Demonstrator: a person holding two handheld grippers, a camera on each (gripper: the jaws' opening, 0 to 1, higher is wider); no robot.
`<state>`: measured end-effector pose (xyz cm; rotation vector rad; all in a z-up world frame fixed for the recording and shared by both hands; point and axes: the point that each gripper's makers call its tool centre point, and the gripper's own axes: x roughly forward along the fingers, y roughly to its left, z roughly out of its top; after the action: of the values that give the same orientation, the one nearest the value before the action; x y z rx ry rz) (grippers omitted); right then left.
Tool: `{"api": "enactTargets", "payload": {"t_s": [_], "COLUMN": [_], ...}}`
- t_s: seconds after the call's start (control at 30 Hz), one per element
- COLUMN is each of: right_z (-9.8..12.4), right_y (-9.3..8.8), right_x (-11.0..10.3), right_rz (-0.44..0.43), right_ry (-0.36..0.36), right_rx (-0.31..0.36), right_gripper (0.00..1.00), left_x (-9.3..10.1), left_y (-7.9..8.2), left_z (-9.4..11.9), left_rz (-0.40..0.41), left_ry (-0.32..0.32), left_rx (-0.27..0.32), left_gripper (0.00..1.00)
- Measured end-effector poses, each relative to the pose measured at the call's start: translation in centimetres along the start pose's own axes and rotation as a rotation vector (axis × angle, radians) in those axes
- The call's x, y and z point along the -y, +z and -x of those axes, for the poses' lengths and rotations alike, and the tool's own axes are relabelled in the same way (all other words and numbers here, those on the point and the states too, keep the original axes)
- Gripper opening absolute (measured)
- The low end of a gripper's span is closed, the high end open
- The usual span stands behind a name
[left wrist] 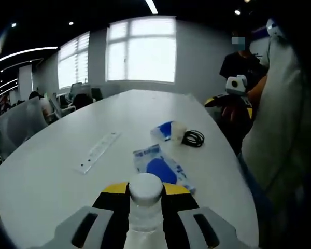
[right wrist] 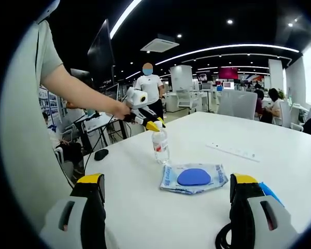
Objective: Arrange the tabletop items into an orderly group along one side of the table until the central work area is clear of visible clutter.
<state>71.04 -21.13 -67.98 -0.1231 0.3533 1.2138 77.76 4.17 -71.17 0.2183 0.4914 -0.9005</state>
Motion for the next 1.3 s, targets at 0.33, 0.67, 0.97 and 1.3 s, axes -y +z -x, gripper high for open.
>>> {"api": "enactTargets", "payload": {"t_s": [0.33,0.67,0.97,1.3], "right_z": [-0.04,-0.03,-0.07,0.13], "right_y": [0.01,0.00,0.09,0.10], "right_x": [0.17,0.28,0.27,0.34], "right_rz": [0.000,0.001,0.001,0.003], "right_ry": [-0.005,-0.009,-0.009,-0.010], "right_rx": [0.000,-0.003,-0.003,-0.001], "right_gripper": [0.97,0.97,0.97,0.97], "left_x": [0.00,0.05,0.09,-0.23], "left_y": [-0.03,-0.07,-0.15,0.30], "left_z": [-0.01,-0.01,-0.01,0.09], "left_rz": [-0.003,-0.008,0.007,0.015], "left_ry": [-0.039,-0.057,-0.057,-0.028], "left_rx": [-0.010,-0.016,-0.017,-0.010], "left_gripper": [0.20,0.21,0.23,0.28]}}
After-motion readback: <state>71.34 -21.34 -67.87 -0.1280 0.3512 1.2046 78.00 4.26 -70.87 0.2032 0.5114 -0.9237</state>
